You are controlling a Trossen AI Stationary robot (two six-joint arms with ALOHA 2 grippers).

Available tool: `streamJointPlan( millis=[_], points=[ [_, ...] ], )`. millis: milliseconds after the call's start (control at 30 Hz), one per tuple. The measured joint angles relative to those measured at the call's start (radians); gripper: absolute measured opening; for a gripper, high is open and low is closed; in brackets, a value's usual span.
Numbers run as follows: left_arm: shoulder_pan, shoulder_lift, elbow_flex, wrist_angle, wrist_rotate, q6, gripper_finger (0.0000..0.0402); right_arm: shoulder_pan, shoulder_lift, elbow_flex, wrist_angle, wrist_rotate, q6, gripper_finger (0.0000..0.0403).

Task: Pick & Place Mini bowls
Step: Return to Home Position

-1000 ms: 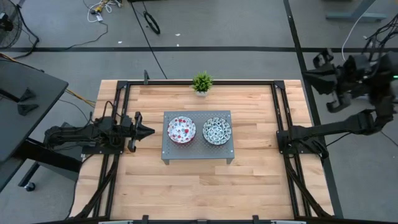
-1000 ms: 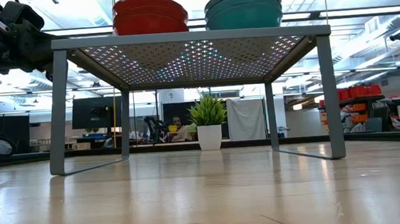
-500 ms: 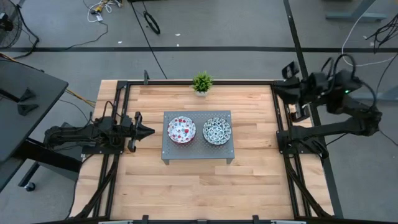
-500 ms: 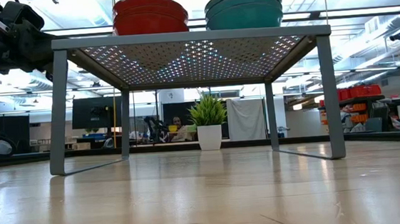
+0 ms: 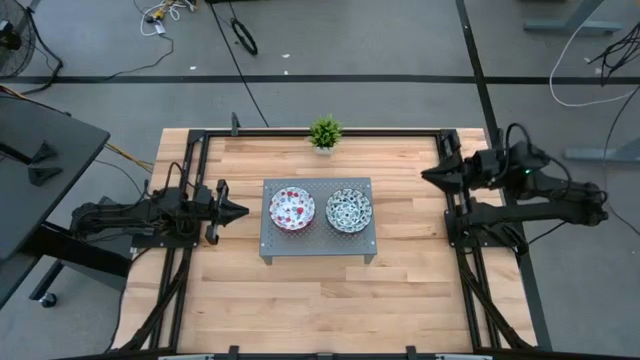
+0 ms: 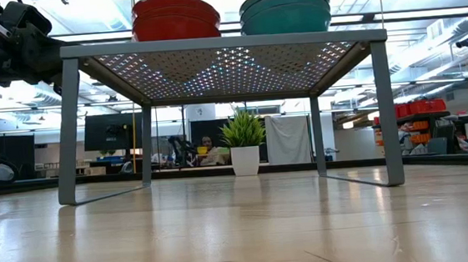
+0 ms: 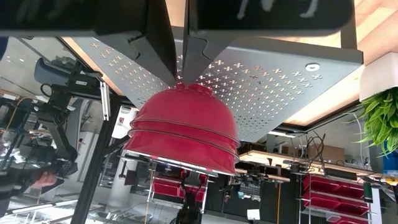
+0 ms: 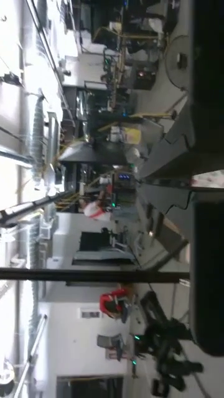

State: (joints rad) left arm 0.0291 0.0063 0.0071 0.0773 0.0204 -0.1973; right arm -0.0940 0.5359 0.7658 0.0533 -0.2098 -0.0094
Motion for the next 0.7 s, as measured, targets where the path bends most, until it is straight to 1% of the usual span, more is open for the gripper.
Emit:
streamJointPlan(
  millis=[233,433,700],
  points=[
    [0.0,0.0,0.0,0.0,0.0,0.0,0.0032,0.0,-0.081,-0.167,0.037,-0.01,0.006,0.0029],
    [0.0,0.0,0.0,0.0,0.0,0.0,0.0032,0.0,-0.151,-0.316,0.155,-0.042,-0.007,0.0029],
    [0.0,0.0,0.0,0.0,0.0,0.0,0.0032,0.001,-0.219,-0.421,0.159,-0.071,0.002,0.0029]
  ],
)
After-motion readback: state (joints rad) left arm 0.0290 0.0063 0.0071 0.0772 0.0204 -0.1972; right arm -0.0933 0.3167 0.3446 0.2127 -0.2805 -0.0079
